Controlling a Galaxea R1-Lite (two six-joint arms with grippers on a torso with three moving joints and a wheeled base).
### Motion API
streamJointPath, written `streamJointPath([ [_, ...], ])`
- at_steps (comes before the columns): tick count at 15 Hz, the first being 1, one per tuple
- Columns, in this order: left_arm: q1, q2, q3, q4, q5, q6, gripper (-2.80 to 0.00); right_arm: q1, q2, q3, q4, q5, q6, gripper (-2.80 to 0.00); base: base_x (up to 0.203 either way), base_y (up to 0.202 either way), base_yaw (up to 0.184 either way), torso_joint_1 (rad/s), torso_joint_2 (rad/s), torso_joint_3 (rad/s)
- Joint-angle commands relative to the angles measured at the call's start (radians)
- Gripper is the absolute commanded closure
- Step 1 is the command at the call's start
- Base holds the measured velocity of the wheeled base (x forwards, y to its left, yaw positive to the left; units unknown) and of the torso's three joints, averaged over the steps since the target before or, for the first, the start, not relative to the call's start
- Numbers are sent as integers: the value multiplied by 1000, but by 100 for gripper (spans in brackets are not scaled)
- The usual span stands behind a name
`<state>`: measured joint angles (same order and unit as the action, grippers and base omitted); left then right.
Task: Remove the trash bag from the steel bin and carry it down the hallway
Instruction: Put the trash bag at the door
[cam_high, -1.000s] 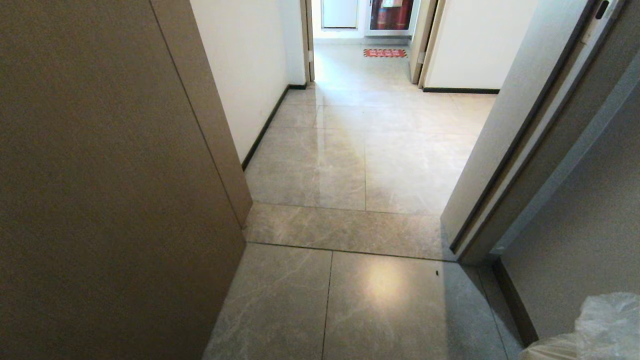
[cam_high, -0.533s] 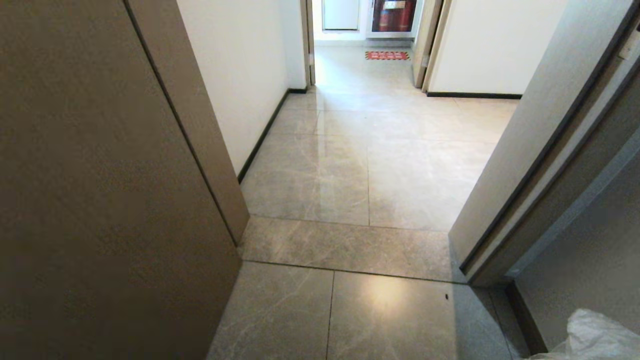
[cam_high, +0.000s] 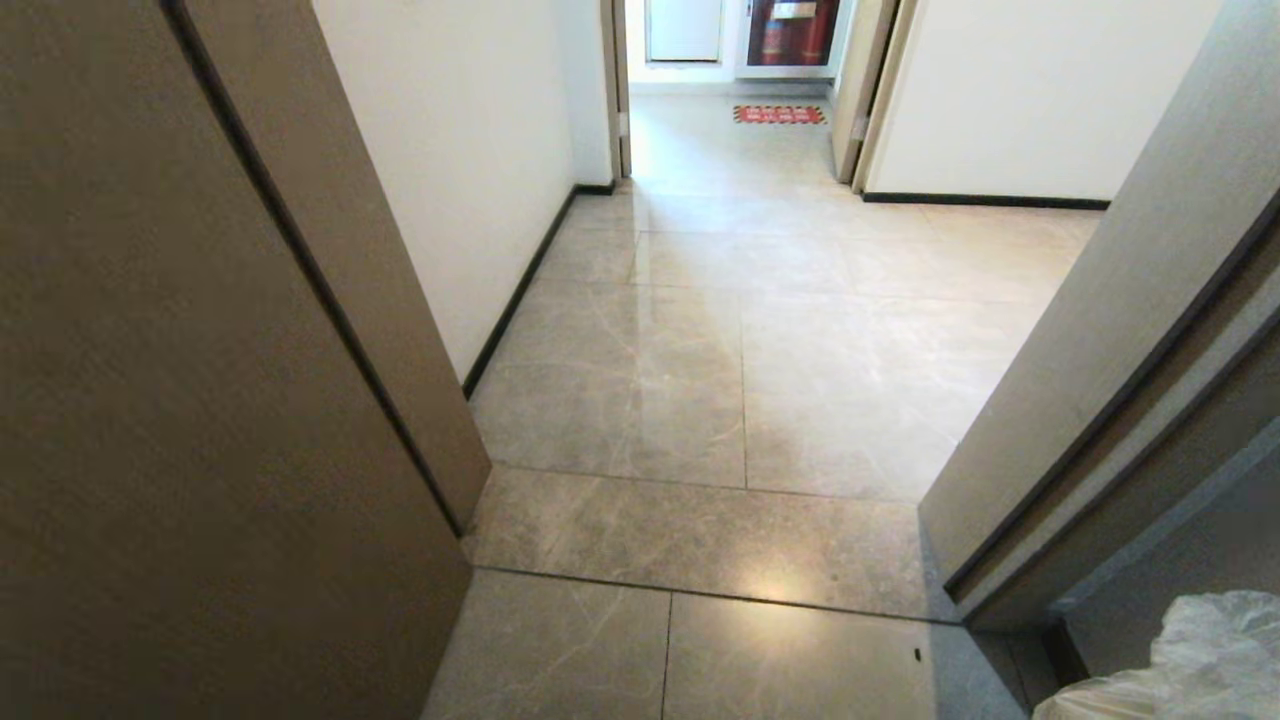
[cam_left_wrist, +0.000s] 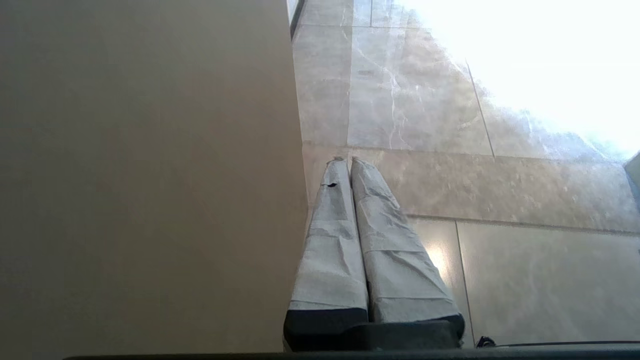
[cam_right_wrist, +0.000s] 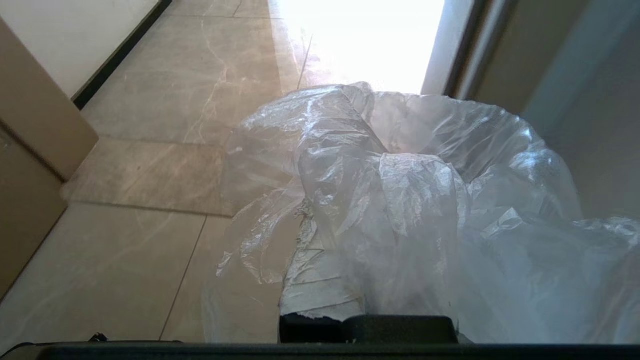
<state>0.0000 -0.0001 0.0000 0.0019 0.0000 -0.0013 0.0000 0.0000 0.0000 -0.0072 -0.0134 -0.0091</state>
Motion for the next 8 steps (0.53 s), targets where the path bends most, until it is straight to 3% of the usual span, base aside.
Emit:
streamJointPath([
  [1, 0, 0, 0, 0, 0, 0, 0, 0, 2, 2, 0, 0, 0, 0, 193, 0, 0, -4, 2, 1],
  [8, 0, 0, 0, 0, 0, 0, 0, 0, 2, 2, 0, 0, 0, 0, 193, 0, 0, 3, 2, 3],
])
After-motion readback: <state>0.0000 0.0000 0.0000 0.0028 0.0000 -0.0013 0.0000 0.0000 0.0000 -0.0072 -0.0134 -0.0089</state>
